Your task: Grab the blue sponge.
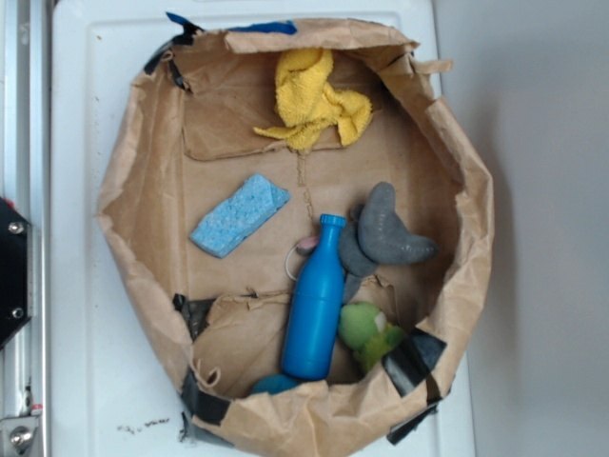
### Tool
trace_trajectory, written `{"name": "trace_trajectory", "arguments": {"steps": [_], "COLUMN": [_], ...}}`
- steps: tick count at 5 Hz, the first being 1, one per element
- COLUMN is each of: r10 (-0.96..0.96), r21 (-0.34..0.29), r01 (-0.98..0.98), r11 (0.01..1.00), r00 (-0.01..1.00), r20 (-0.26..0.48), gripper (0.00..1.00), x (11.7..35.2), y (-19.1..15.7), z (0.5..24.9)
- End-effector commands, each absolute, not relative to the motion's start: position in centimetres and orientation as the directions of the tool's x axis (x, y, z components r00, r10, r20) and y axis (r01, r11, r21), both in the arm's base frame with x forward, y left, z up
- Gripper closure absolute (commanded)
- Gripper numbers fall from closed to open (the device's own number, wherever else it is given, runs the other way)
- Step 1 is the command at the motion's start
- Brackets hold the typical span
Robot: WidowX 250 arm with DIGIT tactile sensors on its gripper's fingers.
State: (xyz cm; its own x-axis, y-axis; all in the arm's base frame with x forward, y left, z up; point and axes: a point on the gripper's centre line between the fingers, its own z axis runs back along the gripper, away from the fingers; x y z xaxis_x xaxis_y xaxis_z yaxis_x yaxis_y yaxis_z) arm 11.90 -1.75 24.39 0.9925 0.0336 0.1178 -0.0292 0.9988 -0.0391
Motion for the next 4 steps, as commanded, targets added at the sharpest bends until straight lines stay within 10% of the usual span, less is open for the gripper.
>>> {"name": "trace_trajectory", "arguments": {"steps": [1, 4], "r10": [0.034, 0.487], "r21": [-0.039, -0.09], "r01": [-0.029, -0.479], "r11": [0.999, 0.873], "r00": [0.992, 0.868], "r20": [0.118, 0.097], "gripper": [0.0, 0.0], "x": [11.9, 14.0], "y": [-1.7, -0.6], "z": [24.4, 21.9]}}
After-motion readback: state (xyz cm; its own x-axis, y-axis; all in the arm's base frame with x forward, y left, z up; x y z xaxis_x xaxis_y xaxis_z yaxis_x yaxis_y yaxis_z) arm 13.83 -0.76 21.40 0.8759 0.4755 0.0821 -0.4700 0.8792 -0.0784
